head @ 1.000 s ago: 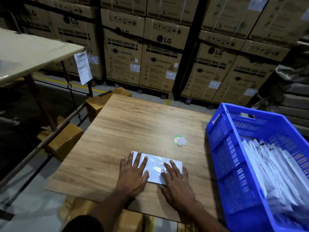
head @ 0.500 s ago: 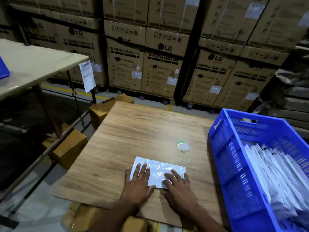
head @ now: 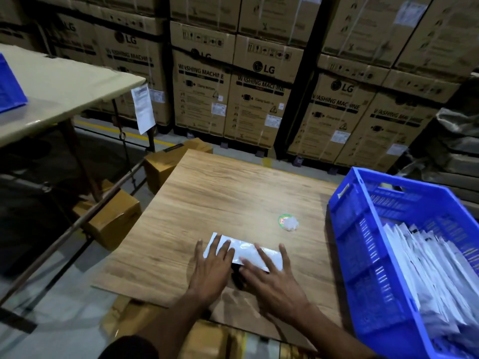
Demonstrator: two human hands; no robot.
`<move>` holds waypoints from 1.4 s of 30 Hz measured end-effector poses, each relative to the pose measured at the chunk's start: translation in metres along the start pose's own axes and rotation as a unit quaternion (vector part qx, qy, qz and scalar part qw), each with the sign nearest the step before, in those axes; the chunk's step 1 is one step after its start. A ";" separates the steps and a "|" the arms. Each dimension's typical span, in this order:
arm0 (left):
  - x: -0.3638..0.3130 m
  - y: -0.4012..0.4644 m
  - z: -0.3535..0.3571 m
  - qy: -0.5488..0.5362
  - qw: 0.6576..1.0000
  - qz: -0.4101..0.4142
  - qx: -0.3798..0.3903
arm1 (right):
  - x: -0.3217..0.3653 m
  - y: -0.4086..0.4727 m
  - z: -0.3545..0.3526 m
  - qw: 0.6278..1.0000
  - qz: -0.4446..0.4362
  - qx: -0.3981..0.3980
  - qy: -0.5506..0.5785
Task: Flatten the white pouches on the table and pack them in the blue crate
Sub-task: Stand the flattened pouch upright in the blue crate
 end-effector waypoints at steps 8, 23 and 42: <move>0.001 0.002 -0.027 -0.007 1.000 -0.020 0.001 | -0.018 0.015 0.004 0.994 0.010 0.025 0.110; -0.001 -0.015 0.018 -0.076 0.989 -0.034 0.123 | -0.075 0.020 0.016 0.882 0.291 0.315 0.197; -0.032 0.009 0.026 -0.100 0.990 -0.009 0.104 | -0.006 -0.002 0.067 0.917 0.278 0.237 0.163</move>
Point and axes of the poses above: each hand's wrist, its own y-axis towards the middle knuckle, its own z-axis out of the palm, x = y × z, the point moved 4 cm from there along y, towards the middle knuckle, and after that the axes turned 7 degrees about -x, right-handed, at the moved point
